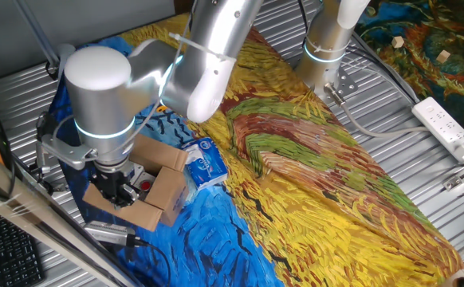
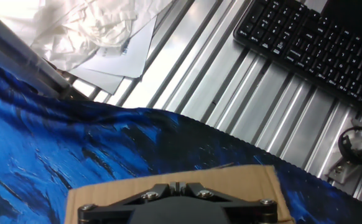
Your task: Open a box
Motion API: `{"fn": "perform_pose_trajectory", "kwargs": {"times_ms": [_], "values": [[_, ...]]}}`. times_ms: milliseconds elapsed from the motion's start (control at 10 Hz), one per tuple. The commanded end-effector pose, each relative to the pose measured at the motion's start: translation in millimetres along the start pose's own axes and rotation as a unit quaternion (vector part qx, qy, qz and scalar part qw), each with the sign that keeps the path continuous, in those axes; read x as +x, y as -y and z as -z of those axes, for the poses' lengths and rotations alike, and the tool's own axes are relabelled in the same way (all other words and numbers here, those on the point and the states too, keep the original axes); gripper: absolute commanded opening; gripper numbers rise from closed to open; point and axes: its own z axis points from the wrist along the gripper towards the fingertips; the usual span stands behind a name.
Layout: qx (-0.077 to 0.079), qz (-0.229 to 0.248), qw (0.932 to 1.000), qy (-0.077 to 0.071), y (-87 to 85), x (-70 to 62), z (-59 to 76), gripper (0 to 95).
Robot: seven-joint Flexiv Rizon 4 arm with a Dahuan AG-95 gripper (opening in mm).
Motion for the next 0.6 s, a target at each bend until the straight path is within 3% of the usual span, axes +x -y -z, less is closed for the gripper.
{"fn": "perform_pose_trajectory", "kwargs": {"times_ms": [100,600], "values": [[0.0,0.001,1.0,-0.004,0.8,0.6,-2.9,0.0],[0.003,0.005,0.9997,-0.023,3.3,3.6,-22.1,0.0]]}}
